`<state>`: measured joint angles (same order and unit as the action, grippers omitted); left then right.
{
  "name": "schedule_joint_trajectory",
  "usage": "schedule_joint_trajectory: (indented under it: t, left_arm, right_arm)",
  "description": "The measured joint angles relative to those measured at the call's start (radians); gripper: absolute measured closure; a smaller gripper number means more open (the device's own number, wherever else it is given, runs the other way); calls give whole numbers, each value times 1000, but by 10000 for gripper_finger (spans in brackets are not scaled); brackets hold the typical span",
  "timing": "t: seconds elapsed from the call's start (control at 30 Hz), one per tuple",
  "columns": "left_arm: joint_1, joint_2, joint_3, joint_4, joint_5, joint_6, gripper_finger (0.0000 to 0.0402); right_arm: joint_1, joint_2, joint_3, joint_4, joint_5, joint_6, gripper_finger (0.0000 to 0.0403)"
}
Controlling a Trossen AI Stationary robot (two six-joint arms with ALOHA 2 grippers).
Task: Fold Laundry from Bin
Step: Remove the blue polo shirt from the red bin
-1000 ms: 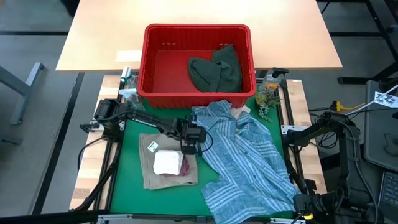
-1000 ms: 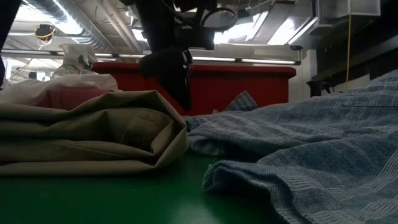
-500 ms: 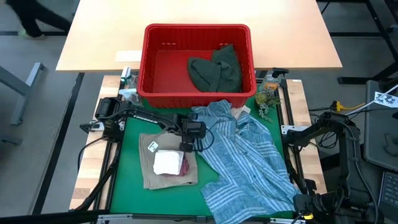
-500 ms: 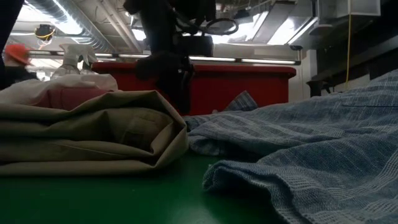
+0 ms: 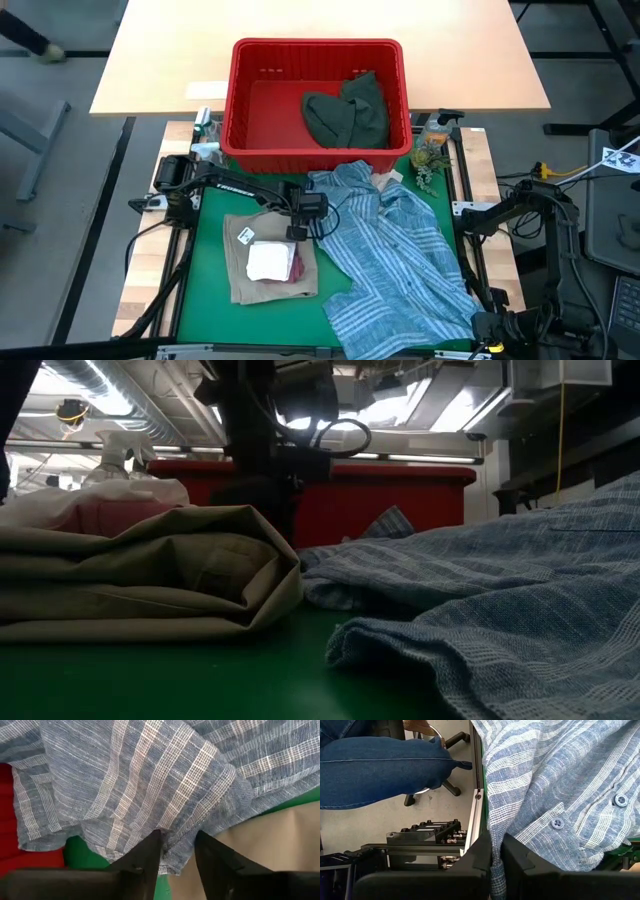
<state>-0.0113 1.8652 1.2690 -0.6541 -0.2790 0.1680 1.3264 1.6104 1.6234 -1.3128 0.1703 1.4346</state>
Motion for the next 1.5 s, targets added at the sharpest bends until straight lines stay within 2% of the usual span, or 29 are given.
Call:
schedule_joint_trajectory:
  t: [0.13, 0.23, 0.37, 0.53, 0.77, 0.97, 1.17, 1.3, 1.5]
  left_arm:
    - [-2, 0, 0, -1, 1, -16, 341]
    - [-10, 0, 21, -46, 0, -88, 389]
    - [-35, 0, 133, -237, -1, -154, 397]
    - [-96, 0, 355, -581, -29, -223, 399]
    - [-221, 0, 643, -923, -90, -405, 400]
    - [-340, -51, 708, -917, -101, -560, 401]
    - [-471, -99, 695, -917, -98, -726, 401]
    - [-558, -105, 695, -918, -81, -831, 401]
    - [-695, -97, 671, -917, -2, -1050, 401]
  right_arm:
    - [0, 0, 0, -2, 2, 0, 379]
    - [0, 0, 0, -7, 20, 0, 379]
    - [0, 0, 1, -27, 48, -1, 379]
    - [1, -2, 1, -58, 58, -1, 379]
    - [1, -33, 1, -79, 217, -106, 379]
    - [1, -80, 1, -141, 320, -185, 379]
    - [1, -100, 1, -233, 335, -185, 379]
    - [1, -101, 1, -235, 291, -176, 379]
    - [2, -101, 1, -222, 164, -30, 379]
